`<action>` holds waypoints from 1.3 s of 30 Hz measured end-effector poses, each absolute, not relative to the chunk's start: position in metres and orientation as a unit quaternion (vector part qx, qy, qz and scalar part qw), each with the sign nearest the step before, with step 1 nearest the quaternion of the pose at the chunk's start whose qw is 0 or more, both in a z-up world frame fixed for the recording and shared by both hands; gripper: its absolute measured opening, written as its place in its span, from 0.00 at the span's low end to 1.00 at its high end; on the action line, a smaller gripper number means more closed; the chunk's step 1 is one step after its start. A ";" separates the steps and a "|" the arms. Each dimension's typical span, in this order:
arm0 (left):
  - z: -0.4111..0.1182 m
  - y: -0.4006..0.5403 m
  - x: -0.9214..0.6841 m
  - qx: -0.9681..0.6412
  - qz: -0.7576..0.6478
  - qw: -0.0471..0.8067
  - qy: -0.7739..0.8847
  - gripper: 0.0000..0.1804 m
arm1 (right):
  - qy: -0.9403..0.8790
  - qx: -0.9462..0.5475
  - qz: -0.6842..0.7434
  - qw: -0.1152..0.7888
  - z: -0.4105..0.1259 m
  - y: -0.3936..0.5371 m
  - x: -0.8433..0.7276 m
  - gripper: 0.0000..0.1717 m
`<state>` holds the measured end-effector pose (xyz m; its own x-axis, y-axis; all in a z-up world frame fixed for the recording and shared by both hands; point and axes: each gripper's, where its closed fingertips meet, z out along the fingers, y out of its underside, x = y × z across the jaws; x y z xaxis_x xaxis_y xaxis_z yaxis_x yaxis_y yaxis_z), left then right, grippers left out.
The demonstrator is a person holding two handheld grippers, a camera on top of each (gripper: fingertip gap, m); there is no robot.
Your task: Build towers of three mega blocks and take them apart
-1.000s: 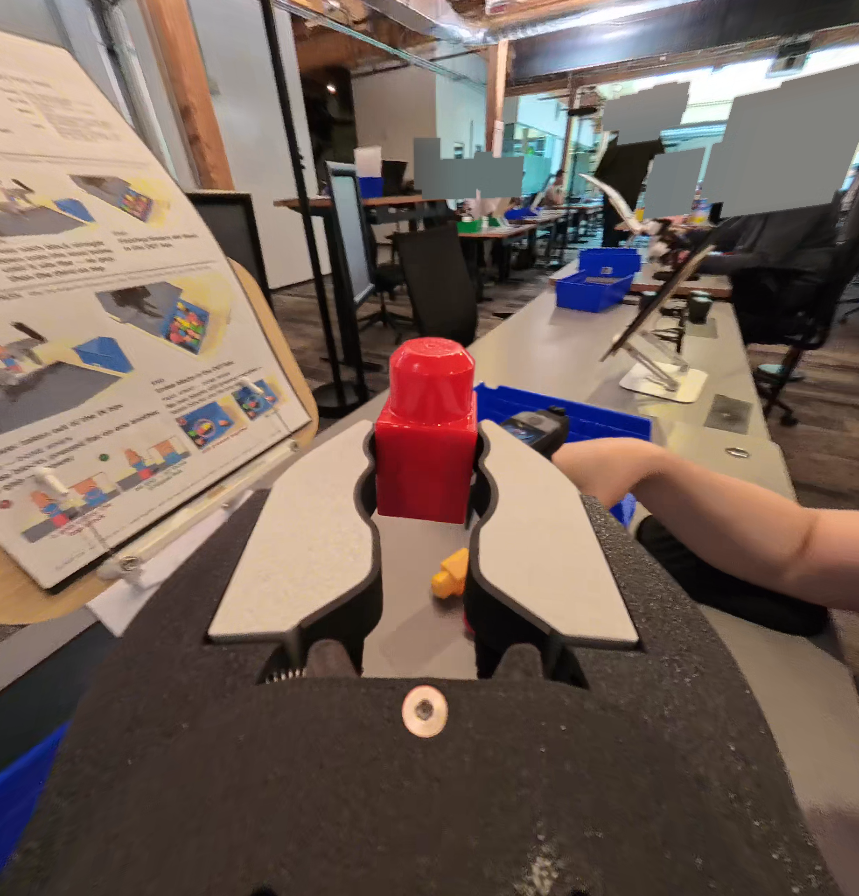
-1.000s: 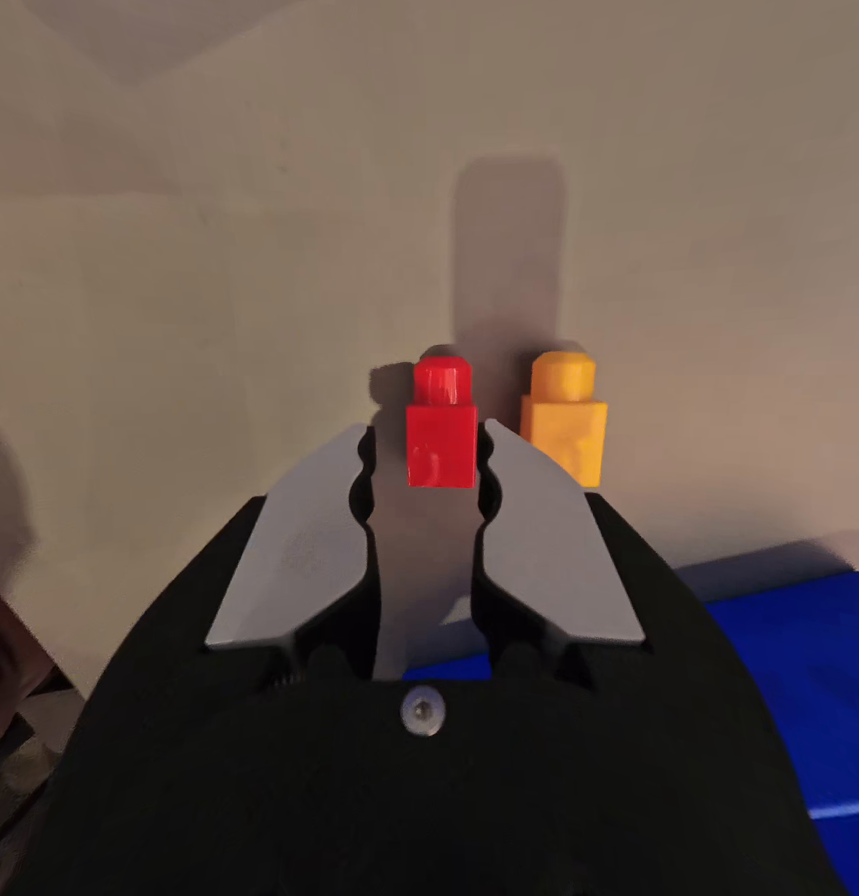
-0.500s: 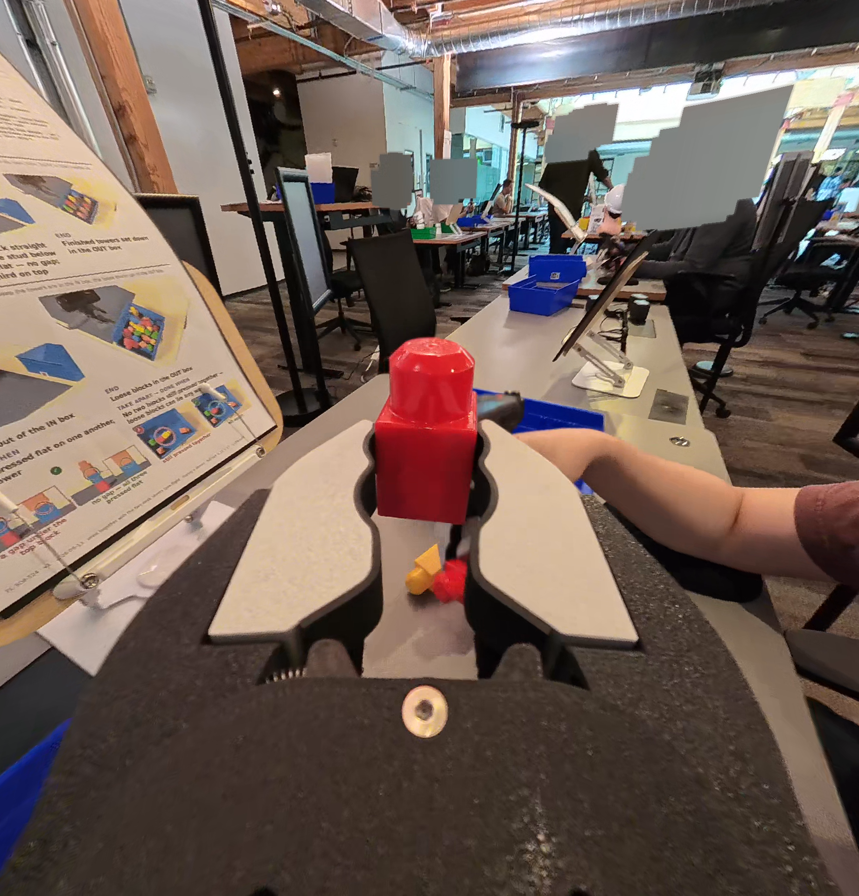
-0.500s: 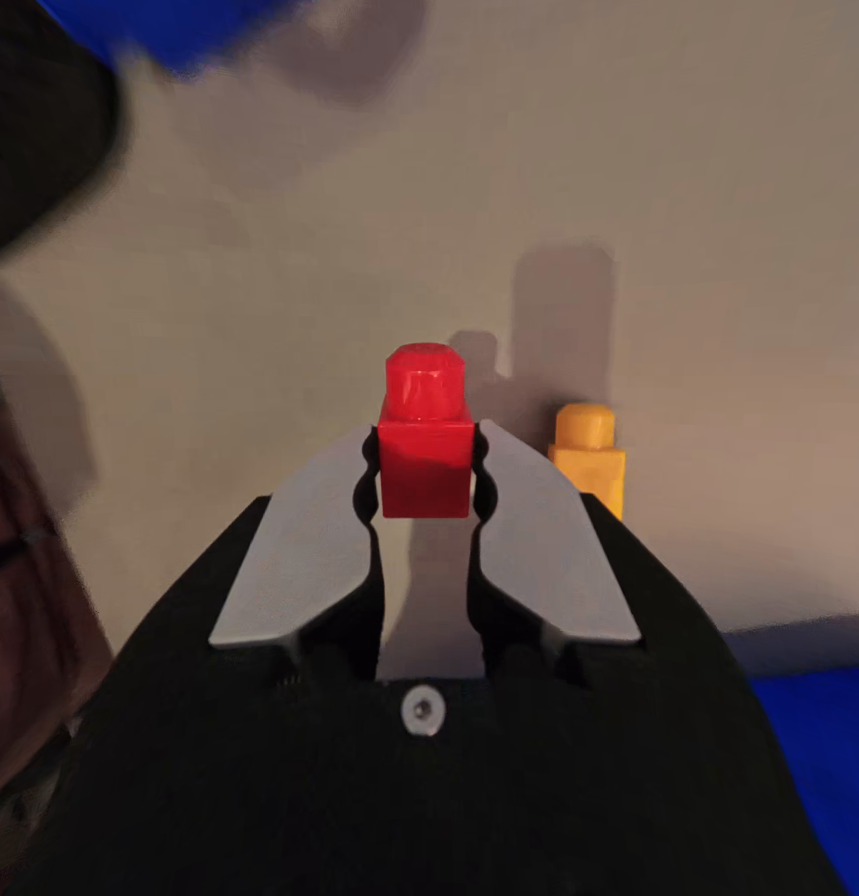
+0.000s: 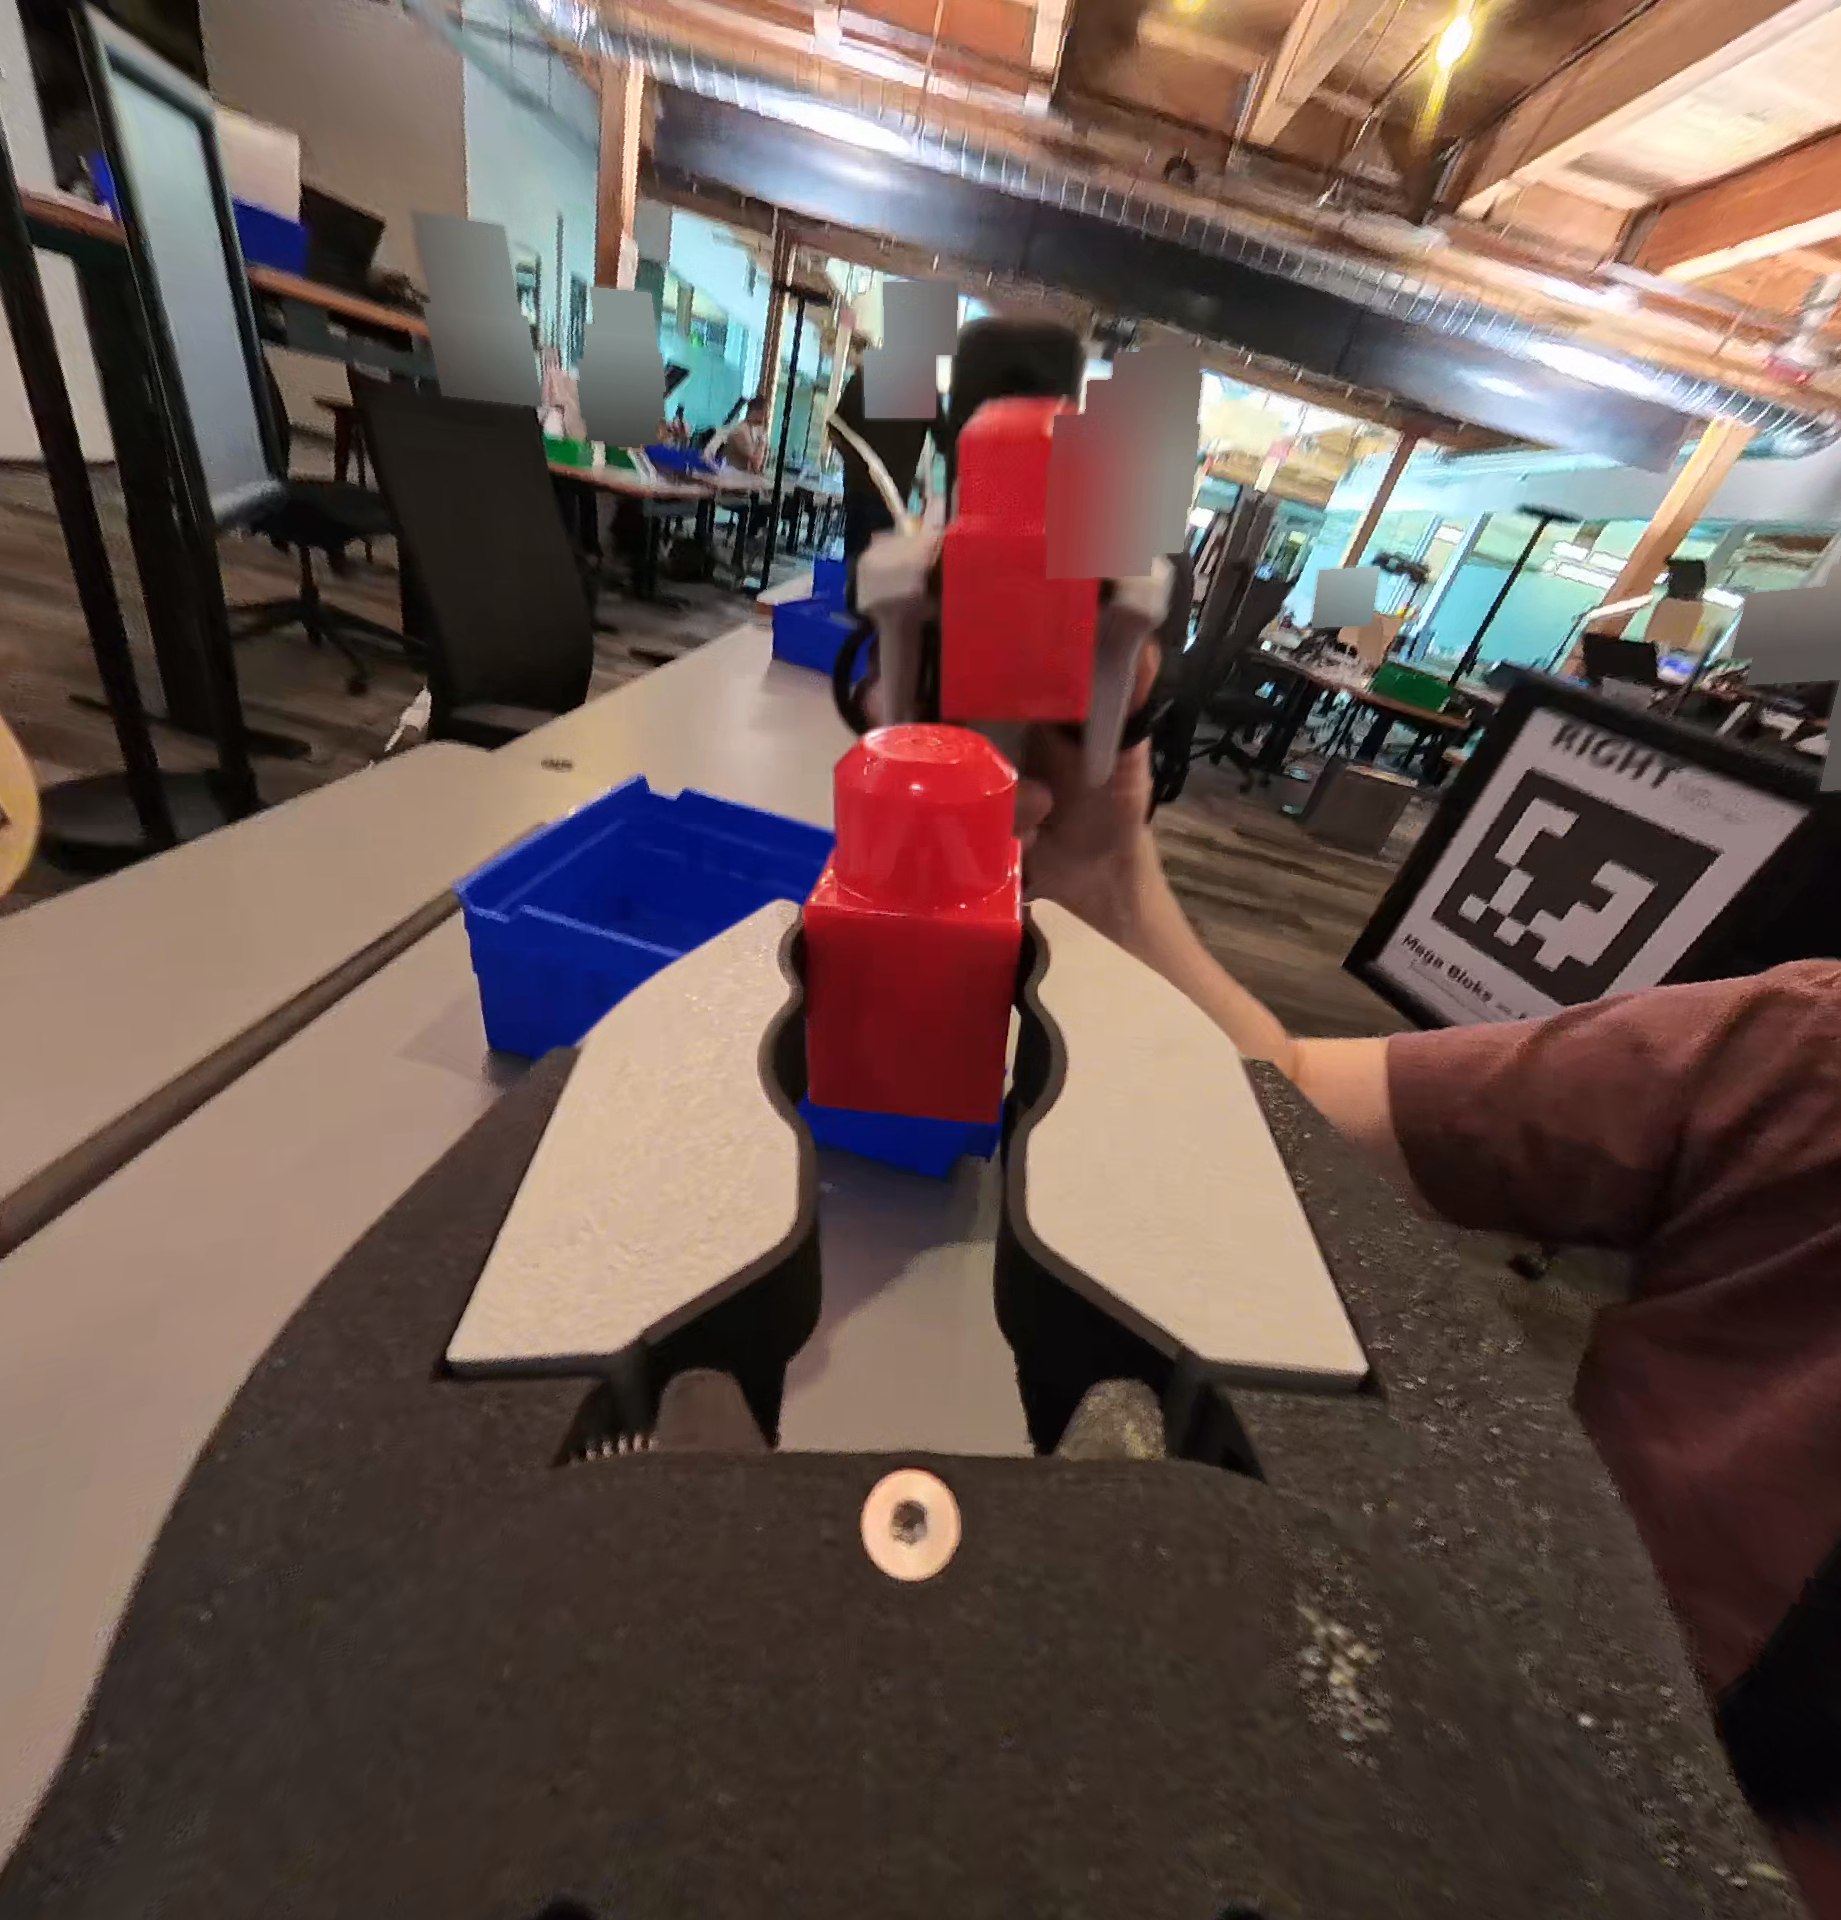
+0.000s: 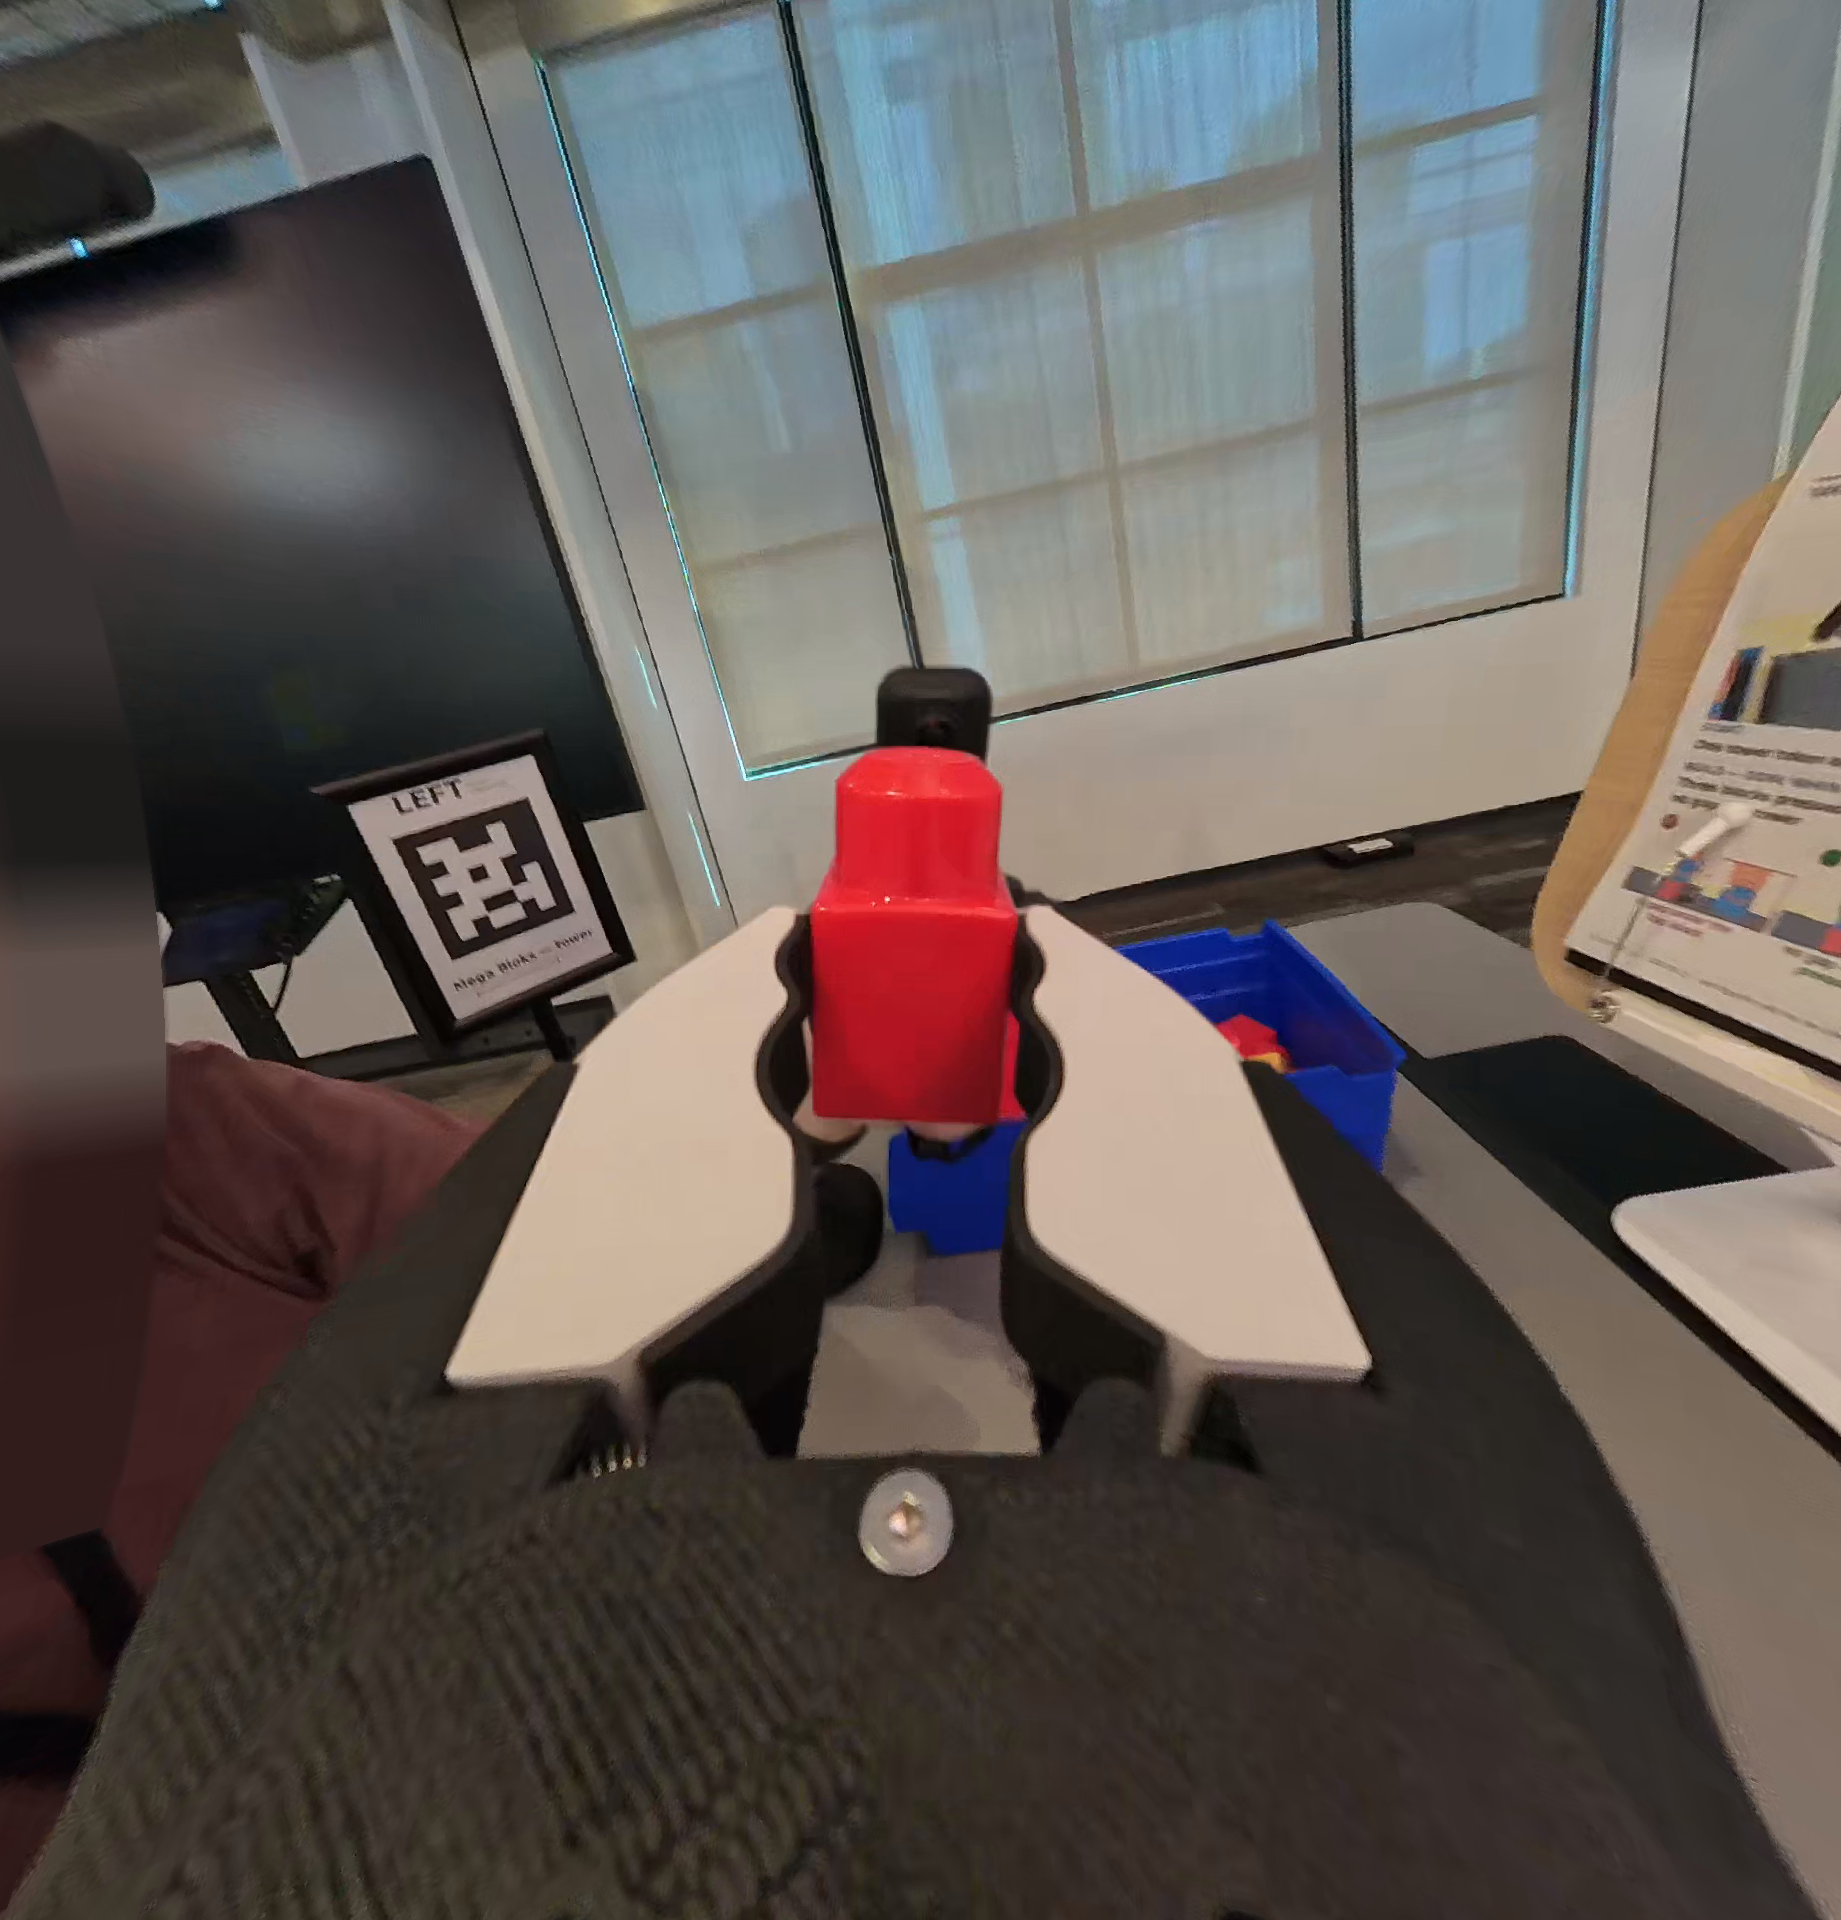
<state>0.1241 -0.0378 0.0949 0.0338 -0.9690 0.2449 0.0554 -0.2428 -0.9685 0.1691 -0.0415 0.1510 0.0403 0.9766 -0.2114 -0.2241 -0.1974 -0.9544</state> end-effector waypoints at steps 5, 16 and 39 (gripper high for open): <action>0.067 -0.040 0.150 -0.577 -0.523 0.450 0.437 0.20 | -0.360 -0.520 0.569 0.526 0.145 -0.039 0.153 0.21; 0.068 -0.049 0.155 -0.576 -0.531 0.437 0.442 0.20 | -0.371 -0.547 0.577 0.480 0.117 -0.035 0.126 0.21; 0.063 -0.051 0.145 -0.596 -0.526 0.401 0.455 0.20 | -0.423 -0.583 0.529 0.449 0.096 -0.039 0.123 0.22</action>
<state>0.1452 -0.0509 0.0628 0.0326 -0.9646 0.2618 -0.1205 -0.2638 -0.9570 0.1232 -0.0388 0.0959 0.0819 0.9682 -0.2366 0.0189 -0.2388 -0.9709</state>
